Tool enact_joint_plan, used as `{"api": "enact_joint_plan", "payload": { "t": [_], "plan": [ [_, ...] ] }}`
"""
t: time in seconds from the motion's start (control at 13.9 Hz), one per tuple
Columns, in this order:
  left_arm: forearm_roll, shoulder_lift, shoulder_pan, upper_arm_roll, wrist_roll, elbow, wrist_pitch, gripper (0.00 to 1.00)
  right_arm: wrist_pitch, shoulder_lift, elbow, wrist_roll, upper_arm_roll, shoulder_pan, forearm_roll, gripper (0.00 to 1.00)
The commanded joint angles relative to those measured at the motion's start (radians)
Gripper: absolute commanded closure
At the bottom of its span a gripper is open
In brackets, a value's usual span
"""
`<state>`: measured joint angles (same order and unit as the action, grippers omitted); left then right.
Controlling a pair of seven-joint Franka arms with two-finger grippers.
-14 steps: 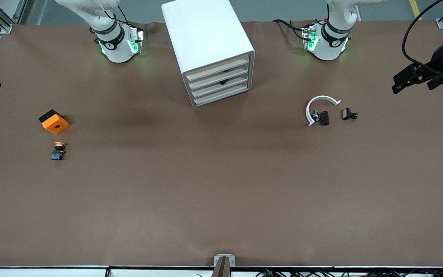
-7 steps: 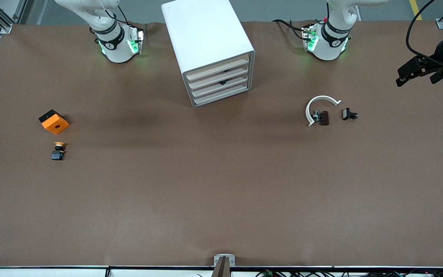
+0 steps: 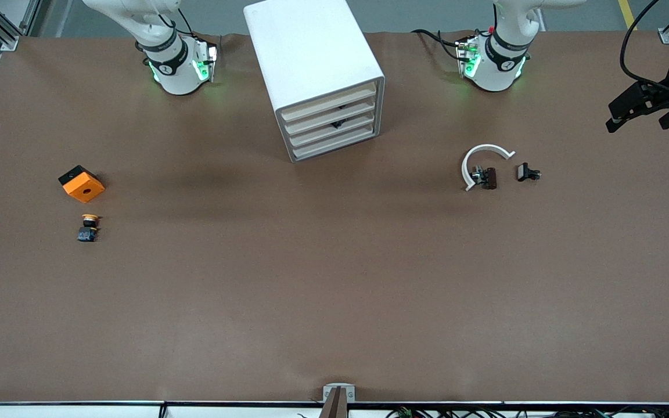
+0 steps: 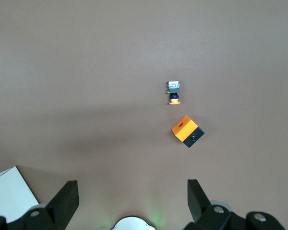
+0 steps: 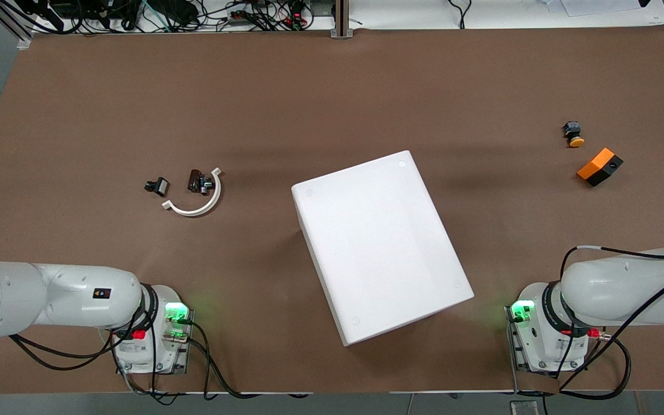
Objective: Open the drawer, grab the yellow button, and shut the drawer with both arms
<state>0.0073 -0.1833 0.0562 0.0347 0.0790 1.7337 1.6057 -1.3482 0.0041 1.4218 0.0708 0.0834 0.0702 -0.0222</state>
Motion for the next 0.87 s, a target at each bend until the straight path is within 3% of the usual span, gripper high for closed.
{"api": "enact_joint_plan", "payload": {
  "t": [0.0,0.79],
  "plan": [
    [-0.004,-0.002,0.011,0.008,-0.002,-0.011,-0.013,0.0,-0.015,-0.033,0.042,0.006,0.01,-0.007,0.005,0.0],
    [-0.004,-0.002,0.014,0.004,-0.013,-0.023,-0.015,0.0,-0.015,-0.032,0.042,0.01,0.013,-0.001,0.005,0.0]
  ]
}}
